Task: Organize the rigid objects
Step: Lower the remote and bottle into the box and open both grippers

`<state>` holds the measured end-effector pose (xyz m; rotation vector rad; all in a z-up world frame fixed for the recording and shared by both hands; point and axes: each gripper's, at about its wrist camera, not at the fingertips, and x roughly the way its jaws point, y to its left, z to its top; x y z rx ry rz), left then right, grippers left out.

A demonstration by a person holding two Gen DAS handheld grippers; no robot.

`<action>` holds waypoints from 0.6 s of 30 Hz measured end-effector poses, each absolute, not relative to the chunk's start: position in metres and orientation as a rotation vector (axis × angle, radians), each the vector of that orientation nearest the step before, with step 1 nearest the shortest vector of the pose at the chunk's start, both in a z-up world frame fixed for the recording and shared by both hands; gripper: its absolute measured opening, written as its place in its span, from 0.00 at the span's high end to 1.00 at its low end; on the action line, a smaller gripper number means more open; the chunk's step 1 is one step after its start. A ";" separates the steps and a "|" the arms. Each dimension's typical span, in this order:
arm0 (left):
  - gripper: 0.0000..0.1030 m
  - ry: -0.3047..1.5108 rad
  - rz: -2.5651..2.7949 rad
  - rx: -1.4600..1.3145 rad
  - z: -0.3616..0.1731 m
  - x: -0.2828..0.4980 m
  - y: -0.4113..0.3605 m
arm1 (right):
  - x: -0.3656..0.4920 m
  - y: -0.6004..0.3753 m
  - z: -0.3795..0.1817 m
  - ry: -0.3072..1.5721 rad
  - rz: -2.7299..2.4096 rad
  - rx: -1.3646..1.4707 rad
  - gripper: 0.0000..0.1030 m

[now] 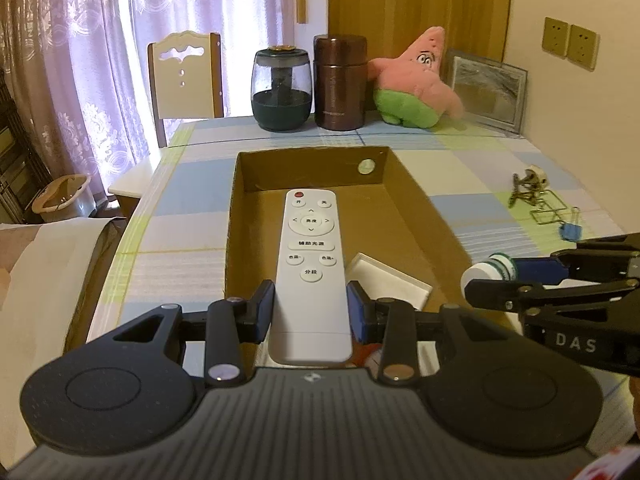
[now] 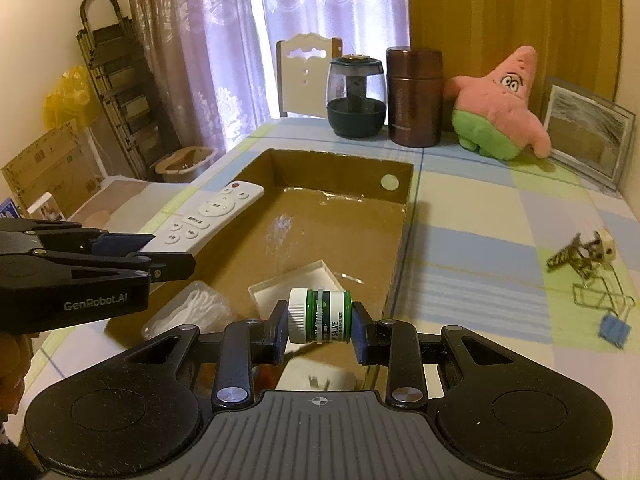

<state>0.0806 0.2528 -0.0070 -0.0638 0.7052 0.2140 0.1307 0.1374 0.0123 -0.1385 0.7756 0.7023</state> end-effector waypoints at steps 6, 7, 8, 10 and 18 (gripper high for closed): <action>0.68 0.724 0.213 -0.065 -0.020 0.108 0.268 | 0.156 0.152 0.001 0.780 0.707 -0.160 0.72; 0.68 0.724 0.211 -0.067 -0.021 0.113 0.269 | 0.161 0.154 -0.001 0.782 0.707 -0.163 0.72; 0.68 0.724 0.210 -0.068 -0.022 0.117 0.271 | 0.165 0.155 -0.003 0.783 0.708 -0.167 0.72; 0.68 0.726 0.209 -0.070 -0.025 0.126 0.275 | 0.174 0.158 -0.007 0.785 0.710 -0.172 0.72; 0.68 0.753 0.214 -0.077 -0.041 0.154 0.287 | 0.200 0.169 -0.022 0.818 0.738 -0.185 0.72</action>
